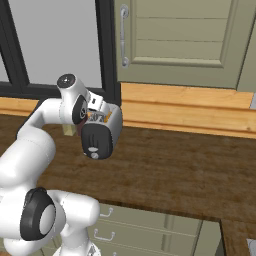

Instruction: Start the toaster. Once the lever pops up, take the bread to the plate on the dining counter.

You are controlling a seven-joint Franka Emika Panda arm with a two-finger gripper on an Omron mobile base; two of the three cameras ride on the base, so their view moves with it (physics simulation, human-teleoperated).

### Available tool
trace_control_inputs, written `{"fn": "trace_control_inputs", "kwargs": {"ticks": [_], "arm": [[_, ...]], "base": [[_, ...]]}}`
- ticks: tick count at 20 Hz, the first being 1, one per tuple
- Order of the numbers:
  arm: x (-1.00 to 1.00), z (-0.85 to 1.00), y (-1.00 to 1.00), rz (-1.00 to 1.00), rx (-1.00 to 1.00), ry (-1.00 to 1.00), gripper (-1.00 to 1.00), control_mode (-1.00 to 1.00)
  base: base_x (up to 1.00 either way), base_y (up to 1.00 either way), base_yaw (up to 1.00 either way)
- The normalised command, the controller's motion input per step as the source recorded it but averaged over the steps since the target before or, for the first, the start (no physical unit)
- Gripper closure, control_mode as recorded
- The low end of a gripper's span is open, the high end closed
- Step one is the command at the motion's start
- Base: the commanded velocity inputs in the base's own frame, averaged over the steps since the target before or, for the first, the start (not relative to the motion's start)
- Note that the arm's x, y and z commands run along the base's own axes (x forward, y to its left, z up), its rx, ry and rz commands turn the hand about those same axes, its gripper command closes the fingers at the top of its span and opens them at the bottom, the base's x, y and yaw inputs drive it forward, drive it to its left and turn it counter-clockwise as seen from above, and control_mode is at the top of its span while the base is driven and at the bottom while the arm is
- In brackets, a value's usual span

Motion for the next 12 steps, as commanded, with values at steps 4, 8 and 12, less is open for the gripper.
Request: {"fn": "trace_control_inputs", "kwargs": {"ticks": [4, 8, 12], "arm": [[0.0, 0.0, 0.0, 0.0, 0.0, 0.0, -1.0, -1.0], [0.0, 0.0, 0.0, 0.0, 0.0, 0.0, -1.0, -1.0], [0.0, 0.0, 0.0, 0.0, 0.0, 0.0, -1.0, -1.0]], "base": [[0.0, 0.0, 0.0], [0.0, 0.0, 0.0], [0.0, 0.0, 0.0]]}}
